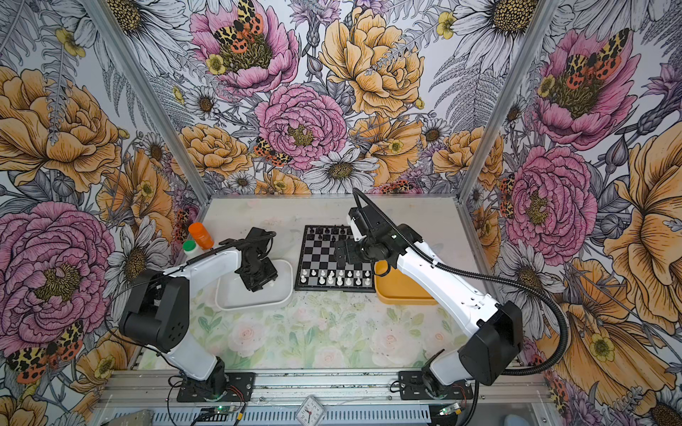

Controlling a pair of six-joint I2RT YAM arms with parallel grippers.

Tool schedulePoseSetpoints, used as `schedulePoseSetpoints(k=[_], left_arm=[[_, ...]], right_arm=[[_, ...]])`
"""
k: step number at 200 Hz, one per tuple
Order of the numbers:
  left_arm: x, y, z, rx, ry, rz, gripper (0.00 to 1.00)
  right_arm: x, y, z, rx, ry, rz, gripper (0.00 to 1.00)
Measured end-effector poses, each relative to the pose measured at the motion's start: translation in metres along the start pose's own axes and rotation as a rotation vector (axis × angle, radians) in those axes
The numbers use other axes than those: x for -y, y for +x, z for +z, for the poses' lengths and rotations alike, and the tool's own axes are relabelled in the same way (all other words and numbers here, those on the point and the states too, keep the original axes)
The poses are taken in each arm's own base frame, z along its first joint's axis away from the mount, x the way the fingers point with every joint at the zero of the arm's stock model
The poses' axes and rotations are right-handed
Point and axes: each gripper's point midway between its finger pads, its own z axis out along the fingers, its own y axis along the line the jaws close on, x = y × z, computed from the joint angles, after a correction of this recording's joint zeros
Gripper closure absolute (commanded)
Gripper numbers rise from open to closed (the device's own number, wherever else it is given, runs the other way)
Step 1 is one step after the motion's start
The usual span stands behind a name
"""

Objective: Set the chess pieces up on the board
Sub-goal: 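Lower the open left gripper toward the last white piece in the tray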

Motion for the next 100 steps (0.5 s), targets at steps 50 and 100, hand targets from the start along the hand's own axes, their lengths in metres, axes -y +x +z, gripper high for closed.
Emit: schedulePoseSetpoints(k=[50,100], left_arm=[[0.001,-0.001,0.009,-0.016,-0.021,-0.003,0.57],[0.005,-0.004,0.008,-0.012,-0.016,-0.003,0.63]], right_arm=[[0.008,0.002,0.001,-0.004,0.011,0.015,0.00],[0.016,-0.001,0.000,0.002,0.024,0.033,0.00]])
